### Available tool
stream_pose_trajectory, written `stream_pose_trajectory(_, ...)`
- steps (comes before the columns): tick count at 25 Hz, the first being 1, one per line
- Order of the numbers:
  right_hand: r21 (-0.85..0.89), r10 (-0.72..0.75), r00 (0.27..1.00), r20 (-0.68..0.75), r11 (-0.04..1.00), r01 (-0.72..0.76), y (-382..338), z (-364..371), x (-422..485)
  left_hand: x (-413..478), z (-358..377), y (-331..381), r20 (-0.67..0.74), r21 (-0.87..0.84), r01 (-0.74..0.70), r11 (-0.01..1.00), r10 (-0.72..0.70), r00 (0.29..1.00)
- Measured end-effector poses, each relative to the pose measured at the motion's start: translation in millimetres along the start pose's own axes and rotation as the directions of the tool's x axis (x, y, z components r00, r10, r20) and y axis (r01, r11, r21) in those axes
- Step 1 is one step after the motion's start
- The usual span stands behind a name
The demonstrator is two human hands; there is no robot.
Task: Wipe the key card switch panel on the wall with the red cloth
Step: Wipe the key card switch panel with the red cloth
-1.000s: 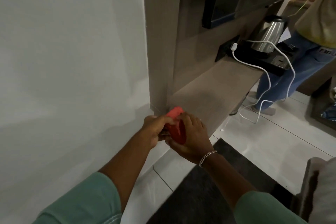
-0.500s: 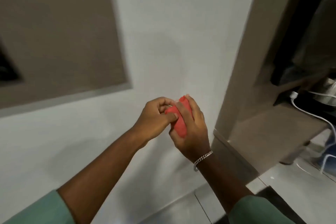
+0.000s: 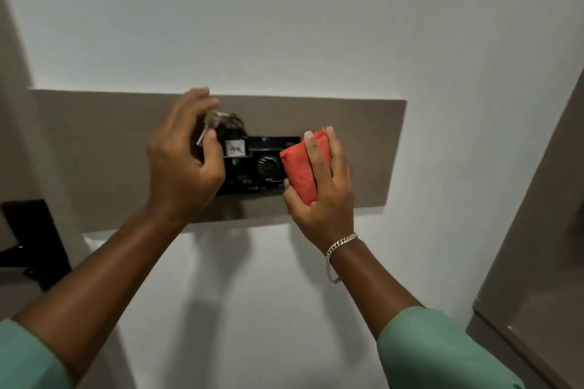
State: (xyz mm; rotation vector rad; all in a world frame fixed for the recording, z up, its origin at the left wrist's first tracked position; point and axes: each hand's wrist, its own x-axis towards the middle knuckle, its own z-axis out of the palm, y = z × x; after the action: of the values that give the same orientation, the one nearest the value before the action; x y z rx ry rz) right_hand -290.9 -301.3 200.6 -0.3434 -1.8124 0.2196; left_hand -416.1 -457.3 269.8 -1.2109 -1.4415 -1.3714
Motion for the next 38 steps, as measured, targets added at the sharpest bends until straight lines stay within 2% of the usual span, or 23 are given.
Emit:
stream_pose_trajectory(2, -0.020, 0.033, 0.998, -0.046, 0.999, -0.034, -17, 23, 6, -3, -18, -30, 0.027, 0.091, -0.132, 0.987, 0.130, 0.991)
stream_pose_trajectory(5, -0.068, 0.081, 0.992, -0.094, 0.994, -0.087, -32, 49, 7, 0, -33, -69, 0.159, 0.165, -0.303, 0.939, 0.278, 0.947)
stream_pose_trajectory(7, -0.066, 0.092, 0.989, -0.116, 0.993, -0.100, -37, 62, 6, 5, -34, -92, 0.257, 0.312, -0.402, 0.861, 0.330, 0.908)
stream_pose_trajectory(9, -0.081, 0.042, 0.990, -0.137, 0.995, -0.054, -32, 68, 4, 5, -29, -106, 0.320, 0.504, -0.458, 0.732, 0.334, 0.886)
stream_pose_trajectory(11, -0.113, 0.019, 0.985, -0.172, 0.993, -0.039, -22, 71, 6, 1, -20, -112, 0.335, 0.592, -0.458, 0.663, 0.315, 0.888)
stream_pose_trajectory(14, -0.065, 0.128, 0.950, -0.283, 0.986, -0.152, -28, 82, 14, 0, -13, -116, 0.326, 0.635, -0.446, 0.630, 0.304, 0.895)
stream_pose_trajectory(15, -0.068, 0.121, 0.945, -0.305, 0.987, -0.148, -30, 84, 15, -1, -13, -116, 0.324, 0.649, -0.443, 0.619, 0.302, 0.897)
stream_pose_trajectory(18, -0.153, -0.054, 0.961, -0.271, 0.988, 0.013, -19, 78, 8, 0, -11, -115, 0.326, 0.675, -0.447, 0.588, 0.306, 0.895)
stream_pose_trajectory(19, -0.141, -0.039, 0.961, -0.273, 0.990, 0.000, -17, 76, 7, 0, -11, -114, 0.326, 0.678, -0.447, 0.584, 0.307, 0.894)
stream_pose_trajectory(22, -0.003, 0.193, 0.932, -0.306, 0.979, -0.204, -34, 81, 12, 0, -12, -115, 0.327, 0.685, -0.448, 0.575, 0.308, 0.894)
stream_pose_trajectory(23, -0.026, 0.187, 0.938, -0.293, 0.979, -0.204, -39, 82, 13, 0, -12, -116, 0.324, 0.685, -0.448, 0.574, 0.311, 0.893)
stream_pose_trajectory(26, -0.135, 0.018, 0.977, -0.213, 0.990, -0.047, -25, 72, 7, 0, -9, -116, 0.308, 0.679, -0.448, 0.582, 0.327, 0.893)
stream_pose_trajectory(30, 0.019, 0.235, 0.911, -0.339, 0.970, -0.243, -33, 78, 13, 1, -10, -114, 0.277, 0.695, -0.413, 0.589, 0.311, 0.909)
stream_pose_trajectory(33, -0.095, 0.065, 0.958, -0.278, 0.991, -0.095, -33, 84, 3, -2, -9, -114, 0.250, 0.707, -0.376, 0.599, 0.286, 0.925)
stream_pose_trajectory(37, -0.096, 0.096, 0.947, -0.307, 0.987, -0.131, -27, 84, 17, -4, -8, -113, 0.261, 0.712, -0.379, 0.590, 0.279, 0.924)
stream_pose_trajectory(38, -0.152, 0.028, 0.959, -0.282, 0.986, -0.073, -25, 83, 20, -3, -8, -113, 0.266, 0.709, -0.384, 0.592, 0.280, 0.922)
